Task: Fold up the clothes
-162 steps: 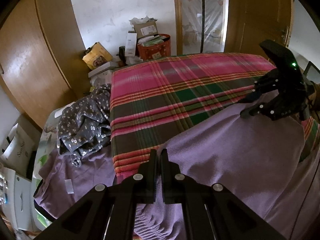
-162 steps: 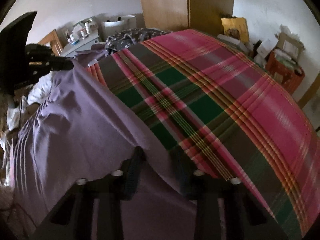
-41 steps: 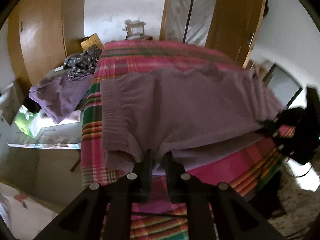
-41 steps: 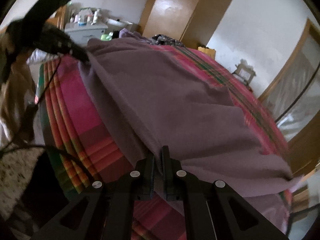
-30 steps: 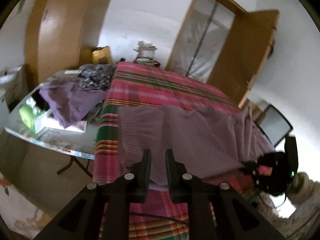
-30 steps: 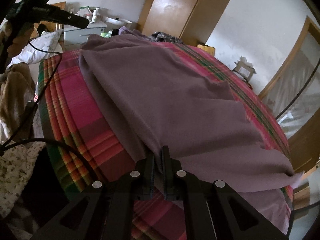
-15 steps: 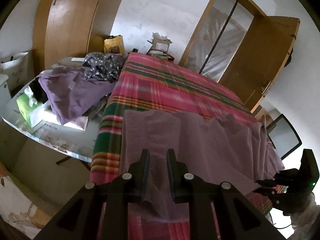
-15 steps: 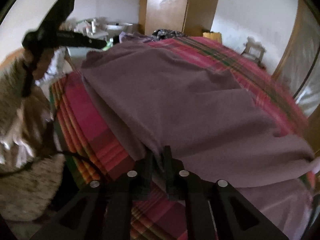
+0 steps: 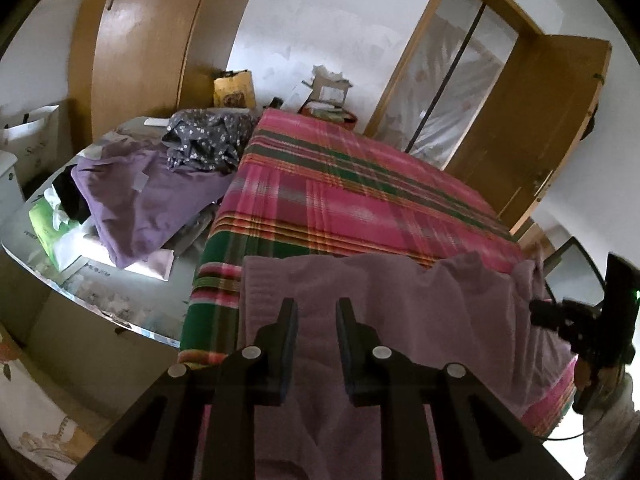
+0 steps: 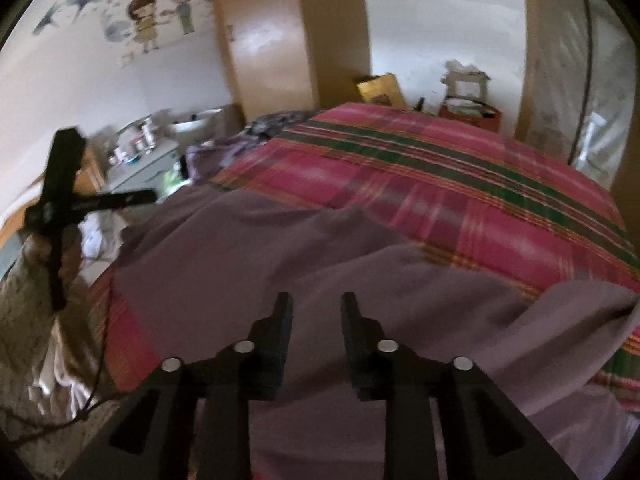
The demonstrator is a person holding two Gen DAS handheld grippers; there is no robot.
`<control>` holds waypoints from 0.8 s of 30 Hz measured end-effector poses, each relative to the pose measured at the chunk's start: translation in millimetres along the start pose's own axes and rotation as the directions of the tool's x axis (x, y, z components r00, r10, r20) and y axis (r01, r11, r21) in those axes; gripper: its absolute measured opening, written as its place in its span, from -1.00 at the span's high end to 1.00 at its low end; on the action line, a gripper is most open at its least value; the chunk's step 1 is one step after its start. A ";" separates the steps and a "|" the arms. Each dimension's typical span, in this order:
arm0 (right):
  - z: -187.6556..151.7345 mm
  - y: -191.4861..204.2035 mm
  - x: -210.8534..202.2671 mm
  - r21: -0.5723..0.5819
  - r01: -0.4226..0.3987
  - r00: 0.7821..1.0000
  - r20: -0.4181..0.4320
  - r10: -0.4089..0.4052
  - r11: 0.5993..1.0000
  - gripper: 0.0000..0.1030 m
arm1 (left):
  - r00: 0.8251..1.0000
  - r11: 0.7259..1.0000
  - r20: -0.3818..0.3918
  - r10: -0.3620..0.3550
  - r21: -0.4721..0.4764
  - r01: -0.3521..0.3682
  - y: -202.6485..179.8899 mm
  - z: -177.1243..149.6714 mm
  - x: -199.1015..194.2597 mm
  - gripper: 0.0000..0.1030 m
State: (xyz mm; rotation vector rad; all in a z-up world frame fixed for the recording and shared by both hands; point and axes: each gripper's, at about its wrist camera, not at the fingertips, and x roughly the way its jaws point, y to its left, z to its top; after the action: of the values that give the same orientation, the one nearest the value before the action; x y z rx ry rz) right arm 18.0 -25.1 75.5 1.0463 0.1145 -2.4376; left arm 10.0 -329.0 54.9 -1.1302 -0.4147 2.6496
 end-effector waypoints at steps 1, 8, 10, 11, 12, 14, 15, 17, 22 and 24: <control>5.4 -6.4 4.7 0.011 0.006 1.000 -0.001 -0.006 1.000 0.30 | 1.000 1.000 -0.006 0.000 -0.004 0.000 -0.1 1.8 3.6 0.61; 37.5 -43.5 43.6 0.091 -0.079 0.995 -0.052 0.084 0.993 0.25 | 1.000 0.998 -0.011 0.016 -0.058 -0.017 9.5 18.2 19.6 0.61; 46.9 -50.1 51.0 0.104 -0.123 0.990 -0.050 0.129 0.987 0.25 | 0.999 0.996 -0.021 0.026 -0.079 -0.027 13.6 22.4 25.3 0.61; 51.7 -53.3 54.2 0.102 -0.150 0.987 -0.048 0.155 0.983 0.25 | 0.999 0.995 -0.026 0.030 -0.090 -0.032 15.6 24.4 28.2 0.61; 55.5 -55.7 57.0 0.099 -0.171 0.983 -0.048 0.177 0.980 0.25 | 0.999 0.995 -0.031 0.034 -0.098 -0.037 17.1 25.6 31.4 0.61; 61.8 -61.2 65.7 0.100 -0.206 0.975 -0.065 0.213 0.973 0.25 | 0.998 0.993 -0.043 0.036 -0.109 -0.041 19.6 26.8 37.9 0.61; 64.0 -62.8 71.9 0.098 -0.224 0.969 -0.085 0.233 0.970 0.25 | 0.998 0.993 -0.048 0.038 -0.112 -0.043 19.9 27.4 40.2 0.61; 65.6 -63.9 82.5 0.095 -0.244 0.958 -0.130 0.255 0.965 0.25 | 0.997 0.992 -0.058 0.041 -0.118 -0.047 20.6 28.7 44.8 0.61; 60.8 -61.6 93.8 0.076 -0.295 0.933 -0.192 0.304 0.953 0.27 | 0.996 0.990 -0.071 0.046 -0.128 -0.055 22.8 32.5 52.3 0.61; 57.5 -59.0 96.2 0.072 -0.307 0.927 -0.202 0.315 0.949 0.42 | 0.996 0.989 -0.071 0.044 -0.138 -0.054 24.2 32.8 54.7 0.61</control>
State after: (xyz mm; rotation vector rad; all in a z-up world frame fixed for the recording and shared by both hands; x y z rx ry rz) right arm -104.1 -26.2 42.0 1.2368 -0.0295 -2.0485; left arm -53.3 -339.6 31.8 -1.2838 -0.5750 2.6506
